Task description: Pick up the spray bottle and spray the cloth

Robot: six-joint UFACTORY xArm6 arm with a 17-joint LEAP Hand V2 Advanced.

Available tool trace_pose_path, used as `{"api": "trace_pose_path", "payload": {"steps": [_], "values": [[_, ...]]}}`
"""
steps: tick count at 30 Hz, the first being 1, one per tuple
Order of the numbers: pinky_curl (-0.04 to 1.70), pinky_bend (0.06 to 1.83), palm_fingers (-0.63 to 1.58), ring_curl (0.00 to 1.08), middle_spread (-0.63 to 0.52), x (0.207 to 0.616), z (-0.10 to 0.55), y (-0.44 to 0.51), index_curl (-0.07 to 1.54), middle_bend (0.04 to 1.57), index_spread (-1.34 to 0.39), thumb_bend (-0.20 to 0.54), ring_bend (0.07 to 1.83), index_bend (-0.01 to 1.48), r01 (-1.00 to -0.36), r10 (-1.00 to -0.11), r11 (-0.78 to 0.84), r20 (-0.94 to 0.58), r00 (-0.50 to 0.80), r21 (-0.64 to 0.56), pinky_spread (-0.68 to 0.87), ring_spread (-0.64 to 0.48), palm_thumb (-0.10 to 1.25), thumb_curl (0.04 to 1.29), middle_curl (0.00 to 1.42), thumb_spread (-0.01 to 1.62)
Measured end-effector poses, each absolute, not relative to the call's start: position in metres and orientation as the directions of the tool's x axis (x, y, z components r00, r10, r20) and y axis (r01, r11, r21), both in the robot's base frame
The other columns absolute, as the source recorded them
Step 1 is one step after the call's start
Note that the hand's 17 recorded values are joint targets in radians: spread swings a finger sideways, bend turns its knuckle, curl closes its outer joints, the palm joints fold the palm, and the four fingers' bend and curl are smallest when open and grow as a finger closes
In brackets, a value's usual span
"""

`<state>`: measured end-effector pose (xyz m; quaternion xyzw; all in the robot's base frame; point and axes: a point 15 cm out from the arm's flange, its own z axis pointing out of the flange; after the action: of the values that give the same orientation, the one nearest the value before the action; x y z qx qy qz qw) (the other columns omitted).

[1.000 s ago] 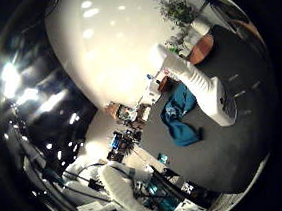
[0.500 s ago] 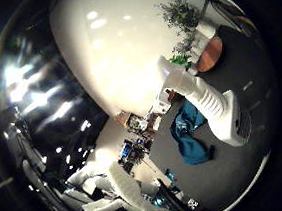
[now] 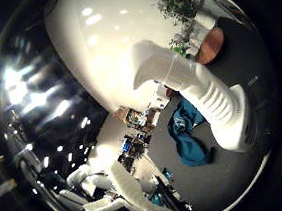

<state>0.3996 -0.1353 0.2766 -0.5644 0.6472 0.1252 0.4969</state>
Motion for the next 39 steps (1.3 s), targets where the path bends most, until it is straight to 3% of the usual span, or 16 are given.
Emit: {"api": "trace_pose_path", "payload": {"steps": [19,28,34,37,39], "values": [[0.32,0.43,0.0,0.27,0.19,0.436,0.286,-0.115,0.23,0.21,-0.21,-0.026,0.32,0.15,-0.847,-0.66,0.279,-0.731,0.173,-0.453,0.34,0.16,0.32,0.27,0.33,1.01],[0.31,0.42,0.09,0.27,0.18,0.448,0.292,-0.085,0.23,0.29,-0.19,-0.024,0.33,0.14,-0.846,-0.634,0.246,-0.739,0.228,-0.473,0.32,0.15,0.33,0.27,0.35,1.02],[0.3,0.39,0.27,0.29,0.11,0.45,0.289,-0.069,0.25,0.33,-0.2,-0.014,0.45,0.16,-0.845,-0.619,0.219,-0.739,0.266,-0.488,0.26,0.09,0.41,0.28,0.36,1.05],[0.29,0.4,0.42,0.3,0.06,0.452,0.291,-0.063,0.25,0.38,-0.2,-0.016,0.56,0.16,-0.838,-0.599,0.235,-0.752,0.275,-0.493,0.15,0.05,0.45,0.28,0.37,1.06],[0.29,0.49,0.63,0.34,-0.01,0.449,0.284,-0.056,0.23,0.43,-0.22,-0.012,0.74,0.13,-0.842,-0.576,0.253,-0.774,0.265,-0.476,0.01,-0.03,0.5,0.29,0.39,1.07]]}}
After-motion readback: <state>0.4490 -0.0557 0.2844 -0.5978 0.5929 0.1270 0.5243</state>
